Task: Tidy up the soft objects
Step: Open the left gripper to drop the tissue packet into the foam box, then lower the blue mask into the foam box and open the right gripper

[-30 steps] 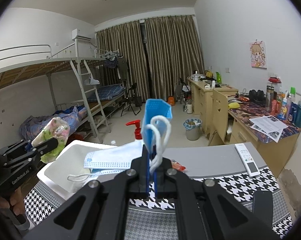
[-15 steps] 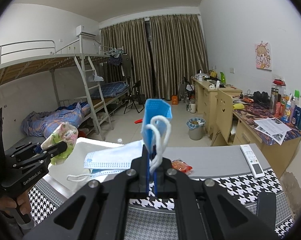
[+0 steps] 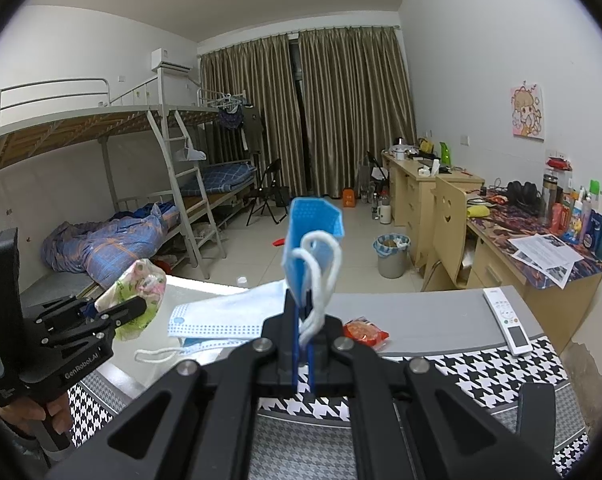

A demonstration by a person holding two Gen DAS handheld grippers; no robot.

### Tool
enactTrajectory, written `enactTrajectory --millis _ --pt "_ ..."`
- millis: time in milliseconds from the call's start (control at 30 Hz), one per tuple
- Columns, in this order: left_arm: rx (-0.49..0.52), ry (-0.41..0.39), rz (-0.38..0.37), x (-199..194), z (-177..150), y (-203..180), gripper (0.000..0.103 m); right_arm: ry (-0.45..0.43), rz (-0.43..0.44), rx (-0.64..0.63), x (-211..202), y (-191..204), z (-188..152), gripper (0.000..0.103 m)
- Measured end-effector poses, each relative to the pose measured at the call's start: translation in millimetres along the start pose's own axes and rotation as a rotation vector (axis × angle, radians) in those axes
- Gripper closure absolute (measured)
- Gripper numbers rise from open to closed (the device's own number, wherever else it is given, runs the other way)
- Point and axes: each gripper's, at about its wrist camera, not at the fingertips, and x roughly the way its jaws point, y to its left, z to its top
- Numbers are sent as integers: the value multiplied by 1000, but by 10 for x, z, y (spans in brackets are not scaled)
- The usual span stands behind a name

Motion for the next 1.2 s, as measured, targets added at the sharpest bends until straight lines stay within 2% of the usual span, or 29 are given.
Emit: enactTrajectory --millis 100,267,467,533,667,733,900,1200 --pt "-2 15 -1 49 -21 24 79 4 2 -1 25 10 -3 98" --pt "10 35 12 114 -43 38 66 12 -4 0 66 20 -7 98" --pt "-7 13 29 57 -51 98 39 15 -1 2 82 41 -8 98" --pt "-11 -3 35 15 -51 119 24 17 0 0 86 61 -5 98" --pt "-13 -45 73 -83 -43 157 17 14 8 -5 85 97 2 98" --pt "-22 -62 85 -125 -38 183 10 14 13 -5 86 101 8 98" --pt "-34 -92 95 -264 -21 229 4 14 23 -10 83 136 25 98" --pt "-48 -129 102 -465 -29 264 1 18 51 -26 112 221 46 98"
